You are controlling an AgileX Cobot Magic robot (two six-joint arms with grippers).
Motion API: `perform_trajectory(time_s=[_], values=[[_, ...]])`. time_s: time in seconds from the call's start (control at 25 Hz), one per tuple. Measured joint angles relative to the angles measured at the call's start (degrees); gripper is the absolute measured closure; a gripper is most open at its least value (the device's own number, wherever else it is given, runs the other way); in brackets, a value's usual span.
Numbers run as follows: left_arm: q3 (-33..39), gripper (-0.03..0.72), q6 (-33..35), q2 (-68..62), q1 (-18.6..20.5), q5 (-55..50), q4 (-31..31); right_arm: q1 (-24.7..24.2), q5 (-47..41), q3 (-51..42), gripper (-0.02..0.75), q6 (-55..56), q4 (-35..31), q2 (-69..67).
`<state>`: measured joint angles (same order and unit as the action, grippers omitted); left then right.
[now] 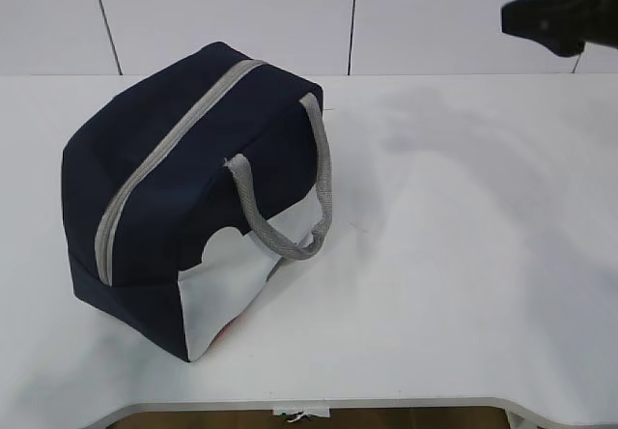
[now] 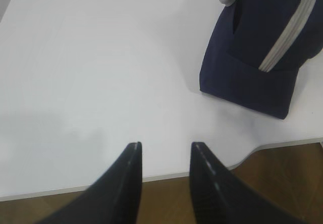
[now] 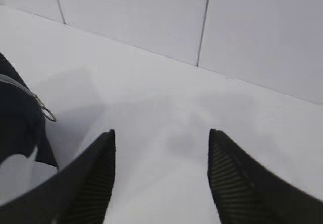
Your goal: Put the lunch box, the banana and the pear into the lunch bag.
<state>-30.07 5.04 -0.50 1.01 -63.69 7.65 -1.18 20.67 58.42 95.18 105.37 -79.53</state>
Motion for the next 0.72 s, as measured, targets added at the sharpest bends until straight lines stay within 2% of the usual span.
perform_trajectory(time_s=[0.12, 0.36, 0.72], values=[[0.00, 0.445, 0.00, 0.00, 0.00, 0.00, 0.00, 0.00, -2.64, -2.95, 0.283, -2.92, -0.40, 2.06], [0.00, 0.445, 0.00, 0.00, 0.00, 0.00, 0.00, 0.00, -6.58, -7.09, 0.283, -9.05, -6.23, 7.73], [0.00, 0.445, 0.00, 0.00, 0.00, 0.00, 0.00, 0.00, -14.17, -13.80, 0.283, -20.70, -22.03, 18.15]])
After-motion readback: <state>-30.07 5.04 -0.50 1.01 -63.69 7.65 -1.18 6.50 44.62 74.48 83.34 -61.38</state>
